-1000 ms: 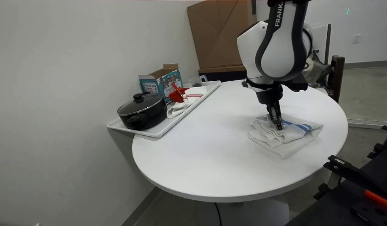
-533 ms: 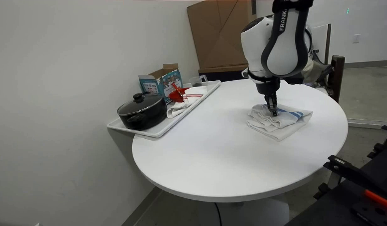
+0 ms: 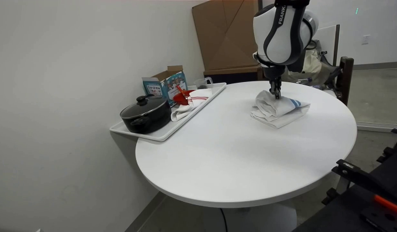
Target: Use the white towel to wipe the table
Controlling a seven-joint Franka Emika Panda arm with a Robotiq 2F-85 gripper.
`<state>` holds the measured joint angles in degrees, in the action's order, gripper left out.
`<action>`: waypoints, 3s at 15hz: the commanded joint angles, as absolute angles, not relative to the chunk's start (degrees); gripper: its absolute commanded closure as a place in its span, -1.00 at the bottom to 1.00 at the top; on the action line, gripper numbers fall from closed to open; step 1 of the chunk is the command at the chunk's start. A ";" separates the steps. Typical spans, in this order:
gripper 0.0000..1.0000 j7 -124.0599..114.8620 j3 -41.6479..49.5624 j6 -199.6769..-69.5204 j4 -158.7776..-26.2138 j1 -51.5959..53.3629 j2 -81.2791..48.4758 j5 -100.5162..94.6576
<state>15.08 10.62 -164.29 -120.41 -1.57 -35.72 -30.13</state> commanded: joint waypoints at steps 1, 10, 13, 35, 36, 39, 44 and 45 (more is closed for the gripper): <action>0.84 16.35 9.25 -163.75 -117.57 -4.03 -38.03 -26.64; 0.84 15.85 7.67 -162.71 -124.54 -3.00 -39.05 -25.63; 0.84 16.99 4.61 -161.85 -128.86 -3.22 -36.52 -24.86; 0.83 10.41 3.18 -159.78 -117.37 8.24 -39.01 -24.53; 0.83 10.85 3.42 -159.14 -116.36 6.77 -38.91 -23.81; 0.30 13.37 1.15 -151.26 -113.63 0.24 -38.02 -18.04; -0.31 23.27 -5.00 -132.48 -111.92 -8.87 -34.91 -6.08; -0.47 24.31 -5.85 -128.98 -111.95 -9.87 -33.97 -3.55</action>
